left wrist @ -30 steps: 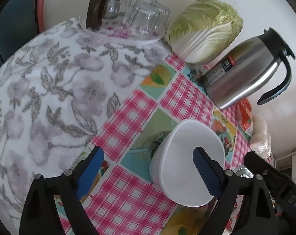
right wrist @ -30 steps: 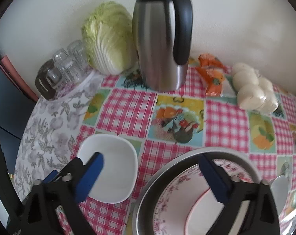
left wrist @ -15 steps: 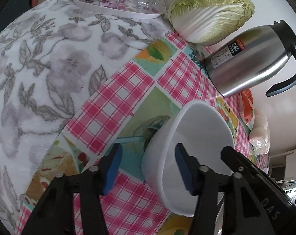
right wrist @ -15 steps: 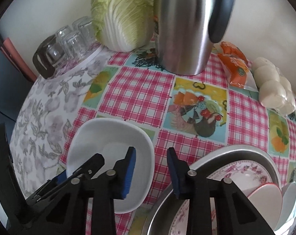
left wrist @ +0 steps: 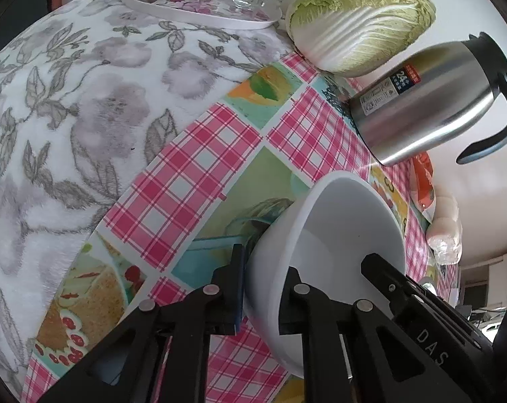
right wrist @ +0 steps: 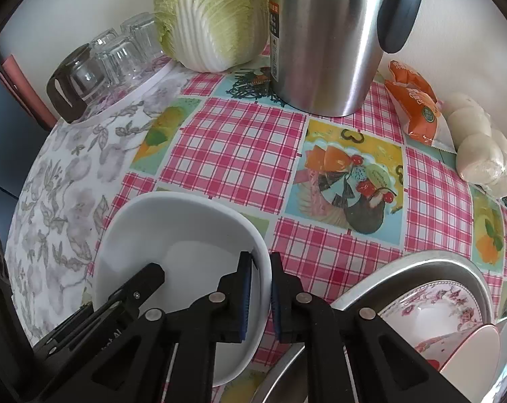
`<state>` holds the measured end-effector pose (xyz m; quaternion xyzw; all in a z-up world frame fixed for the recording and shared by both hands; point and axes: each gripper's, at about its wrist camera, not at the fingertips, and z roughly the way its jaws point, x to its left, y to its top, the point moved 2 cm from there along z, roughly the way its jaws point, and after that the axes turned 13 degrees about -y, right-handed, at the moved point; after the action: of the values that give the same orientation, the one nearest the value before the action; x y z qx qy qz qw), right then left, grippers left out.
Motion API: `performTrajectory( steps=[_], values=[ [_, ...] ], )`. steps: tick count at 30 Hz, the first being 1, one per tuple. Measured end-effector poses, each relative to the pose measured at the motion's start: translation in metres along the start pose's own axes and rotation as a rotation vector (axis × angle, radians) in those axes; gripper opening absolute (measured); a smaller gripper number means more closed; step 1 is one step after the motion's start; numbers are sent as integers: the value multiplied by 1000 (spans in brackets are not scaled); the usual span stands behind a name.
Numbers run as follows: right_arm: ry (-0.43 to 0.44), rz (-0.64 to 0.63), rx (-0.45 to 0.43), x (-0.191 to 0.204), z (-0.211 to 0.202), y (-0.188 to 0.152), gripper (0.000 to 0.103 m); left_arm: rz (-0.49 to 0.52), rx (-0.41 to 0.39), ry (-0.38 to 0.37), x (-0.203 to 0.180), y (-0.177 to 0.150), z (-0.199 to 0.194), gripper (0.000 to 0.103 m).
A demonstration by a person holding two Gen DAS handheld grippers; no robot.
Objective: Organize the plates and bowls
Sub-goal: 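Grasp the rim of the white square bowl with both tools, then lift the white square bowl and carry it over the basin with both tools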
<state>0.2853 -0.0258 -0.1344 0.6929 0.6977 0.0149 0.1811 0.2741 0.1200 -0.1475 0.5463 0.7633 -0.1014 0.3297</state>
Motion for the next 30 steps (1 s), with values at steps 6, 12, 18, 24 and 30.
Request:
performTrajectory(
  steps=[6, 12, 18, 24, 30],
  values=[
    [30, 16, -23, -3, -14, 0, 11, 28, -24, 5, -10, 3, -17, 13],
    [69, 41, -84, -14, -48, 1, 11, 86, -82, -2, -35, 4, -50, 13],
    [76, 84, -141, -40, -90, -6, 11, 186, -129, -8, -78, -7, -80, 13],
    [124, 151, -200, -80, -127, -24, 11, 275, -167, -36, -118, -24, -107, 13],
    [155, 222, -253, -119, -152, -47, 11, 343, -180, -79, -153, -44, -118, 13]
  ],
)
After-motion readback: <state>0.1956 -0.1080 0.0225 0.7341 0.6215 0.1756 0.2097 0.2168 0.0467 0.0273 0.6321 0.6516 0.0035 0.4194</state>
